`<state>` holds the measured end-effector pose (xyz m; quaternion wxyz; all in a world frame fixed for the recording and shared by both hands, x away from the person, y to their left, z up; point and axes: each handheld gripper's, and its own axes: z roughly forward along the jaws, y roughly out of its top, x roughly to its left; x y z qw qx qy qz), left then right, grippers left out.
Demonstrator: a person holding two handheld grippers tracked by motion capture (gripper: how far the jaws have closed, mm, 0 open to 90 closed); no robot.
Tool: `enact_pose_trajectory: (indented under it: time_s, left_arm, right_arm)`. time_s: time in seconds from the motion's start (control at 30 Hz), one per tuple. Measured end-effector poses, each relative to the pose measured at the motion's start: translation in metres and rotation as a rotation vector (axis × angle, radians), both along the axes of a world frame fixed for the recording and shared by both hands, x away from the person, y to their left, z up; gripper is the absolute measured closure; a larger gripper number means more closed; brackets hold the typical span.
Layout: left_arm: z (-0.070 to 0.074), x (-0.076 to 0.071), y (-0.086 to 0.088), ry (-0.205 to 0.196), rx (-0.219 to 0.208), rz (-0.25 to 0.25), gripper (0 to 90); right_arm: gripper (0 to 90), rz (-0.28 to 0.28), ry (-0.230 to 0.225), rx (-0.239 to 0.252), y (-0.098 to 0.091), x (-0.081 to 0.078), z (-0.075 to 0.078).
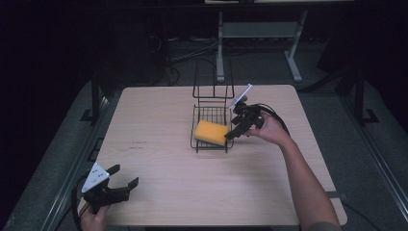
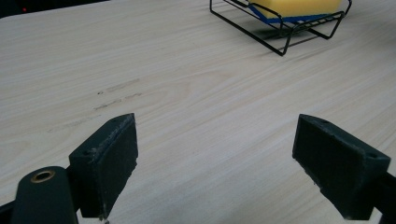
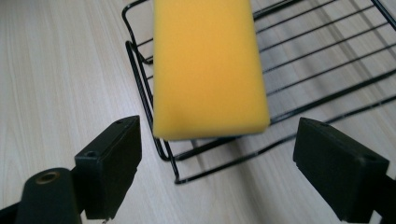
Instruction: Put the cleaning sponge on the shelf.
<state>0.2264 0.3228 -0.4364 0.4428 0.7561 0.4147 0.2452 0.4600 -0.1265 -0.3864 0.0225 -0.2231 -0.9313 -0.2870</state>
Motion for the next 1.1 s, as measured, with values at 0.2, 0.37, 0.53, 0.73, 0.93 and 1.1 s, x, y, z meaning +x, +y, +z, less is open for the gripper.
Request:
enact_pose_trajectory:
  time_s: [0.2, 0.37, 0.53, 0.73, 0.93, 1.1]
  left_arm:
    - [0.000, -0.001, 0.001, -0.002, -0.009, 0.005, 13.4]
    - [0.000, -0.001, 0.000, 0.000, -0.007, 0.003, 13.4]
    - [0.000, -0.002, -0.001, -0.001, -0.003, -0.001, 13.4]
    - [0.000, -0.003, 0.000, -0.001, -0.008, 0.003, 13.5]
    - [0.001, -0.004, 0.000, -0.003, -0.007, 0.002, 13.5]
    - [0.001, -0.004, -0.002, -0.004, -0.003, -0.003, 13.5]
  right_arm:
    - [15.0, -0.020, -0.008, -0.005, -0.013, -0.010, 0.000]
    - [15.0, -0.026, -0.022, -0.016, -0.024, -0.020, -0.003]
    - [14.9, -0.048, -0.013, -0.024, -0.033, -0.029, -0.004]
    - [14.9, -0.062, -0.018, -0.025, -0.047, -0.044, -0.009]
    - [15.0, -0.073, -0.012, -0.030, -0.057, -0.053, -0.016]
    - [14.9, -0.081, -0.018, -0.029, -0.065, -0.065, -0.020]
